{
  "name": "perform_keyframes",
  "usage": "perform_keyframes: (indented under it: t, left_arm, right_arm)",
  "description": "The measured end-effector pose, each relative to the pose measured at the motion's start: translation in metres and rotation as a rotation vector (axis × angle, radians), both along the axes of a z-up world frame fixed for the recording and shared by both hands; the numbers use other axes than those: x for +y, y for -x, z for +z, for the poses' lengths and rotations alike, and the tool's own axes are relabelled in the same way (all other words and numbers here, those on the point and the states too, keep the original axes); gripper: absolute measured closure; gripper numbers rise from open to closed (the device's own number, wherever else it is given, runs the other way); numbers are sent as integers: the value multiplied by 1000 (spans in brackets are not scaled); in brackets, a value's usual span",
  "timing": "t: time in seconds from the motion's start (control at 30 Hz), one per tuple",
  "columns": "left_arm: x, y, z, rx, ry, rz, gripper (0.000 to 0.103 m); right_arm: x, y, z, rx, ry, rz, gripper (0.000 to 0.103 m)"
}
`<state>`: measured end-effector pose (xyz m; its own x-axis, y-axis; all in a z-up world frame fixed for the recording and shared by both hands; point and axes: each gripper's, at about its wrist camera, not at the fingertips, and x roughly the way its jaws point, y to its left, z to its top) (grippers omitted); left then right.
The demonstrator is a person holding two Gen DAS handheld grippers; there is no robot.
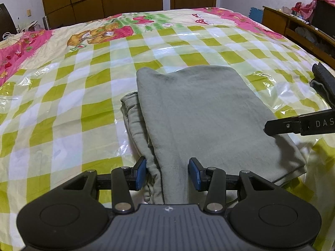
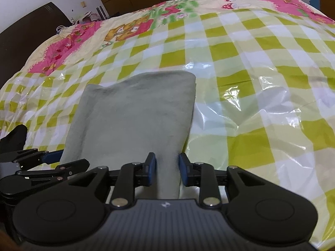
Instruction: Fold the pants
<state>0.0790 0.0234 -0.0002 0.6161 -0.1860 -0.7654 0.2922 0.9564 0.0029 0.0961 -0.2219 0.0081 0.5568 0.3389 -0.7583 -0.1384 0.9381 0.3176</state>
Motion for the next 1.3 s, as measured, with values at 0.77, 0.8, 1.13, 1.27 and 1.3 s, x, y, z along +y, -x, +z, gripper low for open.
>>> perform_keyframes:
  t: [0.77,0.8,1.13,1.27,1.3]
  left_arm:
    - [12,16,-1,-8,19,-4,48]
    - [13,18,1,-16,25,-2,49]
    - [19,45,22,-118,72,-9,49]
    - [19,43,13,-106,103,-12,52]
    - [19,43,11,-105,104,-13,56]
  right_arm:
    - [7,-1,11,4,82,-1,71]
    - [8,-1,16,-11,80,-3,71]
    - [86,-50,36,-55,37,120,69]
    - [126,-73,27,-23,27,147,63]
    - [135,-78,24,-14,31,150,63]
